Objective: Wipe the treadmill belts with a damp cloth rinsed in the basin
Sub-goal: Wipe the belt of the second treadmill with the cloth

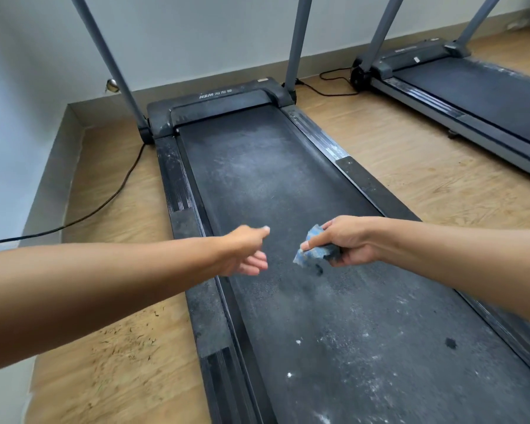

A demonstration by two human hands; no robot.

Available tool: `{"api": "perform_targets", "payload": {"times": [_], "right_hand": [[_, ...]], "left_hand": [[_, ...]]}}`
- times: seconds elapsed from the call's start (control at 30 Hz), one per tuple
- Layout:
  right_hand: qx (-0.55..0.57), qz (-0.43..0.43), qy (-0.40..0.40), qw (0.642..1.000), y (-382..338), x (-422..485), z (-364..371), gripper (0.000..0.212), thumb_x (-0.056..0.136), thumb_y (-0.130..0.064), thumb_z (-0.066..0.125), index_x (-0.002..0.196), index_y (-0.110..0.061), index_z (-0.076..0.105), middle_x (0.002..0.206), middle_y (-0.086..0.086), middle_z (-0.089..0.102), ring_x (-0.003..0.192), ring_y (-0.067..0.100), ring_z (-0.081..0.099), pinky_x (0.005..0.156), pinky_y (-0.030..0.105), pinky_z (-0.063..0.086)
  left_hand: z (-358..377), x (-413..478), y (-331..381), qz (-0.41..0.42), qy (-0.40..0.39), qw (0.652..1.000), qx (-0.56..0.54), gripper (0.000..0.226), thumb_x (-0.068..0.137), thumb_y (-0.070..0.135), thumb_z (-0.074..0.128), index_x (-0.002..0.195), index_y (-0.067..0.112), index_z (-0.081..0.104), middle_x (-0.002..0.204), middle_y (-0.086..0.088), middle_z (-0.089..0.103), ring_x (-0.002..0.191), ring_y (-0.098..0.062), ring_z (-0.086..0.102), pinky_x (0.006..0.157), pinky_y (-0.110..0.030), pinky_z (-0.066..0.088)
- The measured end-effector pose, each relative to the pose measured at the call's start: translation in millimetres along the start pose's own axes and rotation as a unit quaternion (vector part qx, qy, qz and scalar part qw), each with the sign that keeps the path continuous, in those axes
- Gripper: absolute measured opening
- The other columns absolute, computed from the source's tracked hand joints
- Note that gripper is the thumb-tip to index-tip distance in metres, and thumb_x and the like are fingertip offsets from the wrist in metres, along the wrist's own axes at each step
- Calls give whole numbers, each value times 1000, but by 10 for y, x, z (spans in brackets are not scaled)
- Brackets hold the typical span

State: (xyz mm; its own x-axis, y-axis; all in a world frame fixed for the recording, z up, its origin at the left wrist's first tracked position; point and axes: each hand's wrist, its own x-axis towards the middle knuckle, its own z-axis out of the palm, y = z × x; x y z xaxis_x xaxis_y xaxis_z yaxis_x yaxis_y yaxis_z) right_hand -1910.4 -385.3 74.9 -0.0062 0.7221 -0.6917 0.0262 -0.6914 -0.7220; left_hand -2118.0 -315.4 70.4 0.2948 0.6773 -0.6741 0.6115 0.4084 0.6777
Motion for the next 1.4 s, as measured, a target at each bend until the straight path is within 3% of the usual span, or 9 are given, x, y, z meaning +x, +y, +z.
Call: {"api": "perform_targets", "payload": {"times": [0.2, 0.37, 0.53, 0.67, 0.77, 0.83, 0.97, 1.1, 1.4], "right_hand": [[38, -93, -34, 994, -65, -82, -48, 32, 92, -11, 77, 120, -17, 63, 96, 3, 74, 77, 12, 69, 61, 24, 51], [63, -104, -42, 992, -18, -22, 15, 36, 99, -15, 69, 135, -12, 63, 112, 7, 74, 86, 17, 72, 77, 33, 56], [86, -147, 64, 983, -21, 12, -31, 52, 94, 2, 72, 137, -23, 55, 112, 8, 75, 79, 15, 74, 66, 34, 60], [48, -171, 39, 983, -53, -11, -105, 31, 94, -3, 73, 121, -19, 73, 111, 5, 79, 87, 14, 73, 76, 32, 60], [64, -171, 46, 982, -41, -5, -128, 20, 93, -6, 76, 112, -13, 76, 104, 6, 80, 85, 15, 74, 74, 31, 63], [62, -172, 54, 982, -30, -1, -137, 14, 93, -12, 76, 107, -14, 77, 94, 4, 79, 79, 14, 73, 66, 27, 60], [32, -177, 65, 981, -7, 10, -203, 15, 92, -26, 79, 104, -17, 78, 97, 0, 75, 89, 13, 66, 77, 28, 55], [-7, -185, 82, 979, 20, 17, -216, 20, 96, -40, 73, 94, -21, 76, 110, -3, 76, 112, 12, 65, 97, 37, 51], [21, -119, 94, 988, 256, -2, -109, 18, 93, -15, 78, 109, -12, 69, 104, 8, 78, 93, 22, 78, 79, 41, 64]], "left_hand": [[232, 13, -292, 26, -153, 984, -91, 85, 97, 78, 38, 128, 5, 67, 117, -12, 78, 110, -27, 75, 88, -36, 59], [173, 89, -112, 225, -46, 968, -101, 29, 97, 29, 74, 120, 12, 75, 114, -8, 79, 112, -27, 74, 98, -43, 61], [64, 122, 23, 245, 24, 968, -42, 26, 86, 26, 87, 100, 8, 76, 89, -2, 76, 82, -13, 68, 72, -23, 58], [47, 94, 38, 279, 120, 953, 3, 31, 75, 32, 95, 76, 13, 71, 79, 1, 68, 68, -8, 55, 69, -24, 45], [-35, 120, 36, 351, 167, 921, 30, 33, 70, 35, 98, 68, 17, 70, 113, 10, 70, 96, -1, 66, 84, -14, 49], [-59, 106, 67, 375, 121, 919, 16, 30, 71, 31, 98, 67, 19, 71, 117, 10, 75, 105, -8, 72, 90, -27, 57], [-49, 108, 132, 350, 79, 932, -48, 26, 77, 17, 93, 83, 6, 70, 83, -8, 78, 70, -16, 67, 64, -27, 55], [-16, 144, 120, 317, 56, 945, -65, 24, 84, 12, 88, 92, 16, 66, 106, -15, 78, 83, -21, 73, 60, -23, 53], [312, 425, -31, 200, -16, 979, -43, 34, 94, 2, 76, 114, 10, 50, 104, -15, 70, 83, -21, 71, 62, -32, 62]]}}
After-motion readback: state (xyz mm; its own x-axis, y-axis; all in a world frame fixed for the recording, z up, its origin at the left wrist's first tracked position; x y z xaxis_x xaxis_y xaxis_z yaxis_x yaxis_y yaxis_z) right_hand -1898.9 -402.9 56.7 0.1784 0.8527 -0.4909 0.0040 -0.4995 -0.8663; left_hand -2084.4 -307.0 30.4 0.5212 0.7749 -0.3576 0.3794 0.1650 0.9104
